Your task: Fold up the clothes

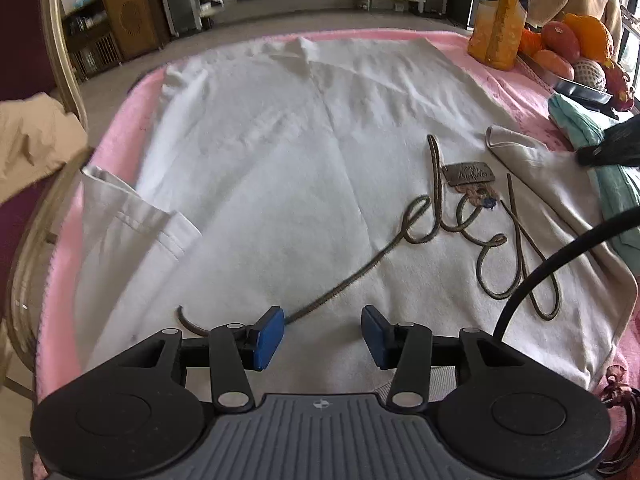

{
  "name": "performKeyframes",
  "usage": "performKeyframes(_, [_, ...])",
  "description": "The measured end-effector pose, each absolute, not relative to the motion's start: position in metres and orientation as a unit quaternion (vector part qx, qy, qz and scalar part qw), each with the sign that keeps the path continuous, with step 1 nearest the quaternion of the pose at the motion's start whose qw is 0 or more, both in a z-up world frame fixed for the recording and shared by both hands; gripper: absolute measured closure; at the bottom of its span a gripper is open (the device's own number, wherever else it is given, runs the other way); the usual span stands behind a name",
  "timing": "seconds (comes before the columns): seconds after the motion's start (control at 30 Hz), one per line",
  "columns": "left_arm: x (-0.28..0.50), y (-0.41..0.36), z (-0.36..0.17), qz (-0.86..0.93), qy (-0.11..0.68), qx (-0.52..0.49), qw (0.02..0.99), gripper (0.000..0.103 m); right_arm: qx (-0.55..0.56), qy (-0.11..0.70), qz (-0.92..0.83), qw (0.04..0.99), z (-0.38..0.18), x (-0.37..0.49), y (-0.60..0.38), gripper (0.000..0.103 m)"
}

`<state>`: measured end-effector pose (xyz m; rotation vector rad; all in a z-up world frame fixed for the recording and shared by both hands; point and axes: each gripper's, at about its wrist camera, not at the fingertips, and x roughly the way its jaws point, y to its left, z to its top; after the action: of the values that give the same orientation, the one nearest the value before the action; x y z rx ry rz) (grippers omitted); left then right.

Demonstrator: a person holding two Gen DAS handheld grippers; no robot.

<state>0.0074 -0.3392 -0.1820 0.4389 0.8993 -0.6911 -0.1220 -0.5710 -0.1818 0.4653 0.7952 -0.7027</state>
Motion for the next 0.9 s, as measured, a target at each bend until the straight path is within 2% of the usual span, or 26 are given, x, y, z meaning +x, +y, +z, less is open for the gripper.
performKeyframes(0.2, [-0.006,-0.335,-0.167,-0.335,0.394,0.19,0.834,0.057,0.231,0.268,-0.41,0.841,-0.137,-0.179,-0.57,0.101])
performKeyframes(0.27, [-0.011,-0.334,-0.165,-0.339,0.39,0.188,0.835,0.057,0.244,0.262,-0.448,0.819,-0.139,-0.195,-0.582,0.101])
performKeyframes(0.47, [-0.023,-0.333,-0.172,-0.34,0.395,0.191,0.832,0.057,0.322,0.311,-0.487,0.75,-0.177,-0.209,-0.627,0.101])
performKeyframes(0.53, [-0.024,-0.33,-0.171,-0.335,0.395,0.192,0.834,0.057,0.3,0.321,-0.485,0.756,-0.175,-0.205,-0.622,0.099])
performKeyframes(0.6, [-0.026,-0.327,-0.17,-0.33,0.395,0.192,0.835,0.057,0.3,0.321,-0.479,0.76,-0.17,-0.208,-0.617,0.088])
performKeyframes(0.67, [-0.026,-0.321,-0.167,-0.324,0.398,0.187,0.837,0.057,0.312,0.305,-0.478,0.763,-0.163,-0.215,-0.609,0.083])
performKeyframes(0.9, [-0.02,-0.281,-0.149,-0.293,0.421,0.146,0.846,0.057,0.355,0.227,-0.419,0.804,-0.139,-0.254,-0.557,0.08])
